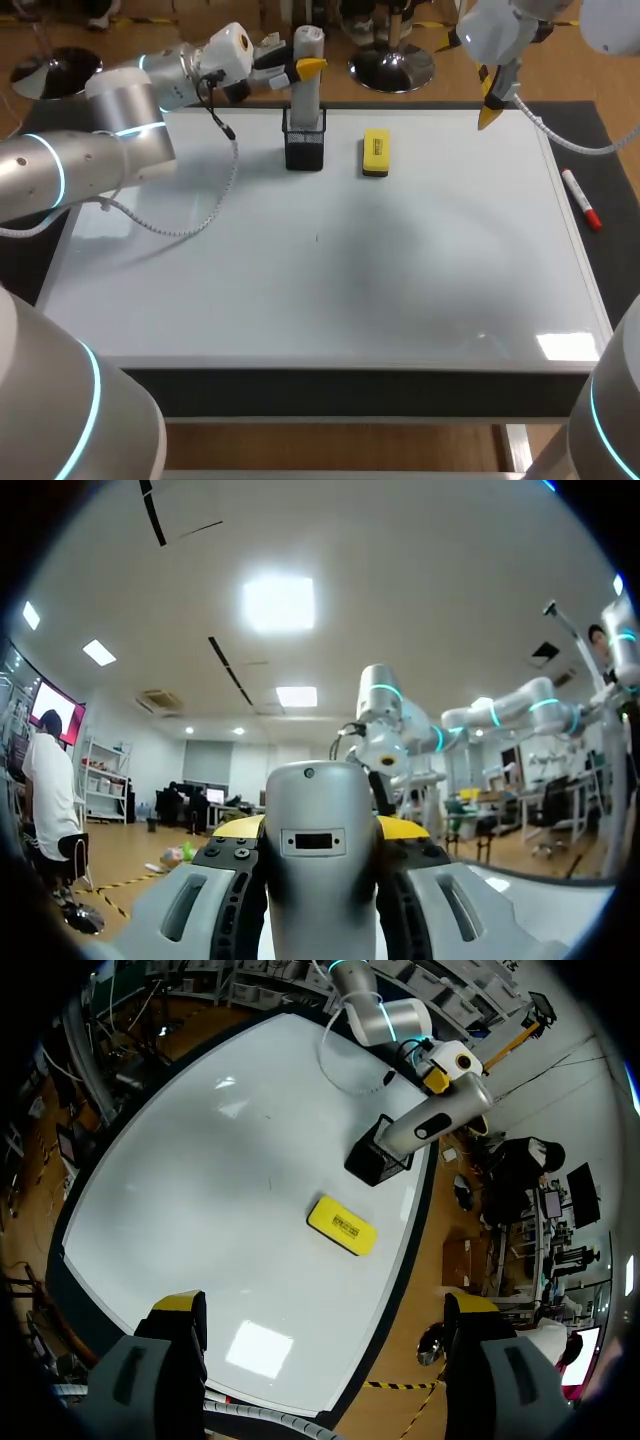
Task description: Pick up the inspection probe, press it on each red-marked spot on the whiteboard one by one, put down the probe, pick up the eraser, and wipe off all the red marks.
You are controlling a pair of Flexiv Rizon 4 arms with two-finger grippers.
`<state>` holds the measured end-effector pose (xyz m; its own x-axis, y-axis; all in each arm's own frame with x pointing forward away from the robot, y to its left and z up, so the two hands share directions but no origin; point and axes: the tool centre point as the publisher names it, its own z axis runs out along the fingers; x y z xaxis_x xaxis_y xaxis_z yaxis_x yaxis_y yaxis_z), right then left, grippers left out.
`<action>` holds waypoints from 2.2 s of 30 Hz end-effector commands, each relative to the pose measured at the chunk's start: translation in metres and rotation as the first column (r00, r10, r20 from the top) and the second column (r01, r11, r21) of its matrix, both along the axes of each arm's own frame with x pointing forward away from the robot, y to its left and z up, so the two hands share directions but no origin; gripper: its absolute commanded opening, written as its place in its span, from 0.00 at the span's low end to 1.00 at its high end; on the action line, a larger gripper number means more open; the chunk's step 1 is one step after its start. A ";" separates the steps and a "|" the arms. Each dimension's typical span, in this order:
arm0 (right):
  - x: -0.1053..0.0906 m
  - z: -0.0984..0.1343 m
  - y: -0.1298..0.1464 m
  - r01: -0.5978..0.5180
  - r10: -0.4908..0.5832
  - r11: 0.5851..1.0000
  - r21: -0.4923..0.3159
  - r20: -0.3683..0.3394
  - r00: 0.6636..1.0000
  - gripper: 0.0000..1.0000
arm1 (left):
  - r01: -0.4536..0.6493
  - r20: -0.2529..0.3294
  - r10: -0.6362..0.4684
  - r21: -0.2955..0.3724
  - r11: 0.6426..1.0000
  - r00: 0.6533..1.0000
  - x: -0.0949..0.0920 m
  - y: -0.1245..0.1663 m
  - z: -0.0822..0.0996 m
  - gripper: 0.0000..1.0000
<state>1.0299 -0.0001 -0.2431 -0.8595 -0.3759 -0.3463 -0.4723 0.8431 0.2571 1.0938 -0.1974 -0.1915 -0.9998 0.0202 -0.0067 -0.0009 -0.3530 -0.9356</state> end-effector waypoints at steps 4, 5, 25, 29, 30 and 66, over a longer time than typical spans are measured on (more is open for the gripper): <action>0.000 0.001 0.000 -0.001 0.001 1.000 -0.004 -0.001 1.000 1.00 | 0.014 0.008 -0.014 -0.002 1.000 1.000 0.008 0.000 -0.013 0.00; 0.000 0.001 0.000 -0.001 0.001 1.000 -0.004 -0.001 1.000 1.00 | 0.009 0.008 -0.009 0.000 1.000 1.000 0.008 0.000 -0.015 0.00; 0.000 0.001 0.000 -0.001 0.001 1.000 -0.004 -0.001 1.000 1.00 | -0.012 -0.013 0.012 -0.014 1.000 1.000 0.011 -0.003 -0.040 0.00; 0.000 0.001 0.000 -0.001 0.001 1.000 -0.004 -0.001 1.000 1.00 | -0.019 -0.016 0.019 -0.019 1.000 1.000 0.012 -0.003 -0.045 0.00; 0.000 0.001 0.000 -0.001 0.001 1.000 -0.004 -0.001 1.000 1.00 | -0.020 -0.017 0.019 -0.018 1.000 1.000 0.012 -0.003 -0.045 0.00; 0.000 0.001 0.000 -0.001 0.001 1.000 -0.004 -0.001 1.000 1.00 | -0.021 -0.026 0.023 0.080 0.997 0.999 0.010 0.003 -0.055 1.00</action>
